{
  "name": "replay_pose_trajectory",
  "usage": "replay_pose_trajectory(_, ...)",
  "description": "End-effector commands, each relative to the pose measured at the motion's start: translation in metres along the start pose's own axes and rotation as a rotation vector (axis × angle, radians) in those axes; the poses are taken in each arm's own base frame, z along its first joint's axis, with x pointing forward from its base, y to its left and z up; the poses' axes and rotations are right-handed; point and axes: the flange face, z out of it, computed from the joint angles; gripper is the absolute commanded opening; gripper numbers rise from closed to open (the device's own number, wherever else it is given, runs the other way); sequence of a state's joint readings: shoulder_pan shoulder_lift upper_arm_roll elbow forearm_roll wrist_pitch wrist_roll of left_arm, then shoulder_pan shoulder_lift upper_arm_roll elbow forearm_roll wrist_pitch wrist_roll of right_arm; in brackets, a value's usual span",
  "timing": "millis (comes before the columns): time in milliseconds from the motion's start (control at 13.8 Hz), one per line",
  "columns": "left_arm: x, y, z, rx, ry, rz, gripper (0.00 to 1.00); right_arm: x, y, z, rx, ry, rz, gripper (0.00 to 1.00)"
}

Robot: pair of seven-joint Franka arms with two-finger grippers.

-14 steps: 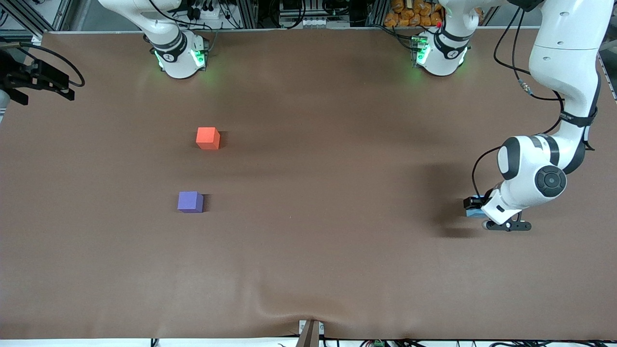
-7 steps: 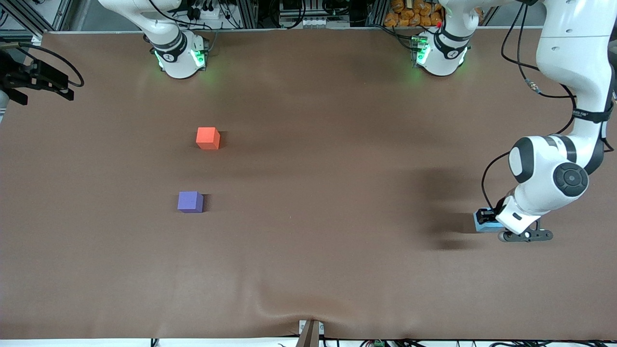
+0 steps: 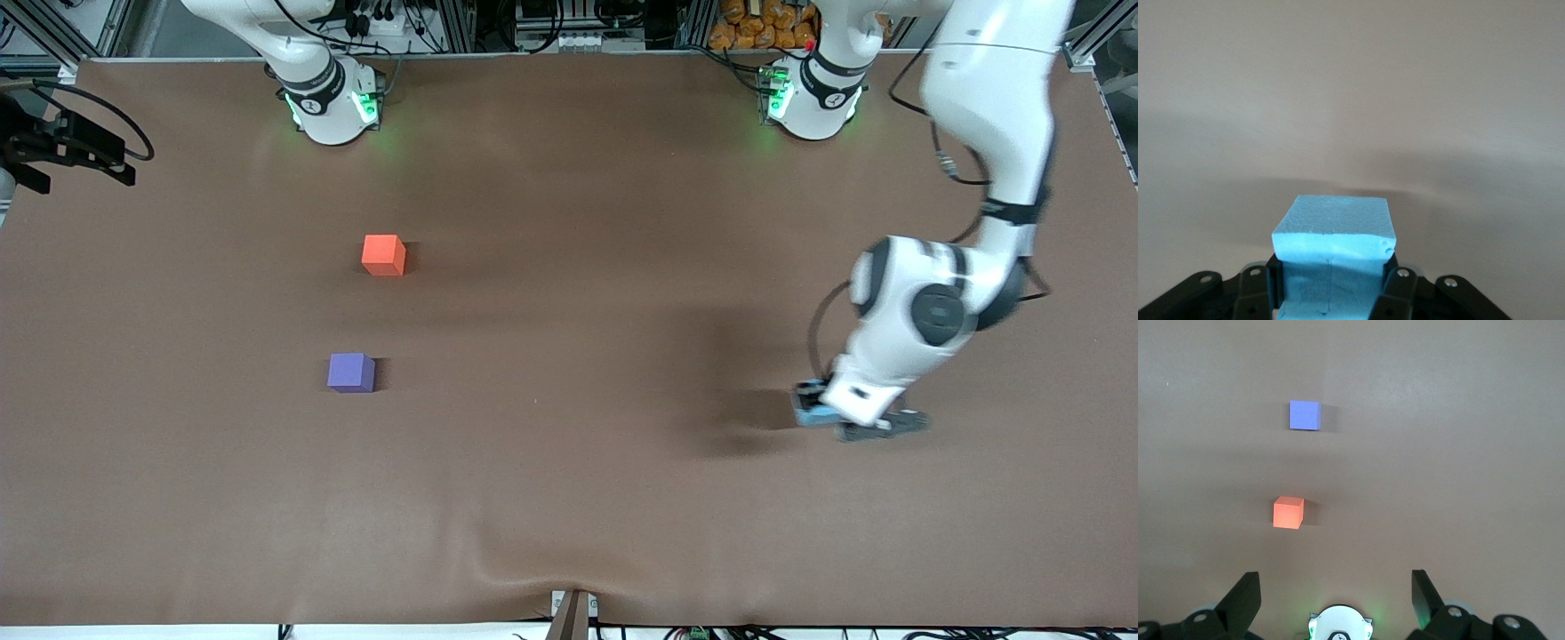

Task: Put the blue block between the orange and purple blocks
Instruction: 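Lift the blue block with the left gripper and carry it toward mid-table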

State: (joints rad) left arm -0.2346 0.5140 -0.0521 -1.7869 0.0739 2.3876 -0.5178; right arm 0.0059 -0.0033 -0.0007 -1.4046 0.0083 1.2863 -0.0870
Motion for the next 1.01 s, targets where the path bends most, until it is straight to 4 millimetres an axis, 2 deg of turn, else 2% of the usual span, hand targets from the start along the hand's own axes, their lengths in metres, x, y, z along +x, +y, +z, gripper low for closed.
replay_pose_trajectory(0,-0.042,0.078,-0.008,0.003,0.013,-0.083,0.21,0.001,0.003,-0.004,0.015,0.000,-0.003,1.00)
replay_pose_trajectory(145,-0.081,0.142,-0.012,-0.015,0.016,-0.128,0.21,0.001,0.003,-0.004,0.015,0.001,-0.003,1.00)
replay_pose_trajectory(290,-0.133,0.214,-0.011,-0.039,0.016,-0.101,0.21,0.001,0.002,-0.004,0.015,0.000,-0.004,1.00)
replay_pose_trajectory(434,-0.161,0.267,-0.006,-0.071,0.025,-0.122,0.21,0.001,0.002,-0.004,0.015,0.000,-0.004,1.00)
replay_pose_trajectory(507,-0.183,0.293,0.002,-0.079,0.022,-0.099,0.21,0.001,0.003,-0.004,0.015,0.001,-0.004,1.00)
replay_pose_trajectory(652,-0.215,0.326,0.023,-0.077,0.017,-0.039,0.21,0.001,0.001,-0.004,0.015,0.001,-0.007,1.00)
replay_pose_trajectory(796,-0.233,0.344,0.030,-0.084,0.017,-0.007,0.22,0.001,0.002,-0.004,0.015,0.001,-0.004,1.00)
replay_pose_trajectory(869,-0.243,0.349,0.030,-0.084,0.016,0.018,0.41,0.001,0.002,-0.004,0.015,0.001,-0.003,1.00)
replay_pose_trajectory(941,-0.247,0.350,0.036,-0.074,0.018,0.037,0.91,0.001,0.001,-0.004,0.015,0.001,-0.006,1.00)
